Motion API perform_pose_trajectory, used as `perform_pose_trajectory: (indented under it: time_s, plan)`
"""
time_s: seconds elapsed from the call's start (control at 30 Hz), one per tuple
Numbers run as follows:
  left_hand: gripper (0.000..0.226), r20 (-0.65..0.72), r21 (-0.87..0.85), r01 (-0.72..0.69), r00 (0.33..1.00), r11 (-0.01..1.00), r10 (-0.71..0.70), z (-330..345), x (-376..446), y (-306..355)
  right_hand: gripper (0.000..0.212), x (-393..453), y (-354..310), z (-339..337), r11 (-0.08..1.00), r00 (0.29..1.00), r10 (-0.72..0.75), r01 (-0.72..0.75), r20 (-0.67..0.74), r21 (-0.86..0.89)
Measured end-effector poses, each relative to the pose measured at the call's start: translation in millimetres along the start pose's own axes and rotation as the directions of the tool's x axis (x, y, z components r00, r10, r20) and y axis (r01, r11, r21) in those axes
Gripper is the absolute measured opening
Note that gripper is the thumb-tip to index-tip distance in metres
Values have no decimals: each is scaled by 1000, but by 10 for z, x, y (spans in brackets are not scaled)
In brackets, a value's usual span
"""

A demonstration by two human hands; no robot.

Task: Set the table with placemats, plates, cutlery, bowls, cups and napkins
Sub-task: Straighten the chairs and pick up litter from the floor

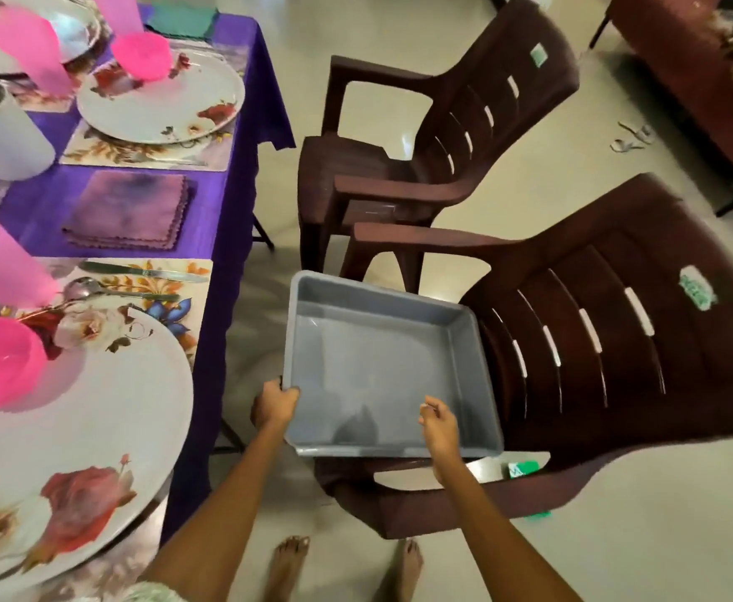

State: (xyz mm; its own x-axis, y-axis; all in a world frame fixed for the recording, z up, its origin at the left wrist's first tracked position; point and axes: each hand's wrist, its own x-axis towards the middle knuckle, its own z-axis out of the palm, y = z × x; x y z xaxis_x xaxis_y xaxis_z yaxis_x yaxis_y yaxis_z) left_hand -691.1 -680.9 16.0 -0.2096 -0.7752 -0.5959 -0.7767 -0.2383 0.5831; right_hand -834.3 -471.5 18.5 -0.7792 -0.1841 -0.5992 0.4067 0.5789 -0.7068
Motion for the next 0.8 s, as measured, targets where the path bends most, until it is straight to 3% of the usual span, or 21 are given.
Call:
perform_pose_trajectory:
  time_s: [0.17, 0.23, 0.3, 0.37, 0.43, 0.53, 0.67, 0.8]
  plan:
    - [3, -93, -135, 28, 995, 990, -41, -63, -392, 208, 35, 370, -52, -749, 935, 994, -108, 98, -11, -341]
    - [13, -143, -171, 43, 987, 984, -68, -112, -562, 208, 37, 469, -138, -981, 883, 988, -157, 138, -6, -449]
    - [14, -176, -213, 53, 980, 976, -92, -136, -715, 204, 38, 542, -268, -1196, 782, 963, -268, 227, 16, -580]
    - [13, -211, -259, 37, 973, 965, -94, -152, -869, 251, 39, 579, -483, -1368, 614, 898, -435, 350, 67, -708]
    - [14, -225, -301, 26, 969, 953, -98, -155, -1017, 306, 47, 597, -710, -1487, 551, 838, -541, 413, 67, -725]
    - [14, -214, -355, 39, 969, 934, -122, -112, -1287, 287, 63, 542, -886, -1623, 705, 833, -544, 390, -98, -593]
    - [8, -209, -425, 45, 967, 904, -147, 53, -1633, 46, 78, 338, -829, -1672, 938, 889, -332, 275, -316, -211]
    - [18, -225, -509, 33, 959, 860, -170, 125, -2028, -129, 82, 64, -740, -1787, 980, 913, -88, 152, -399, 131]
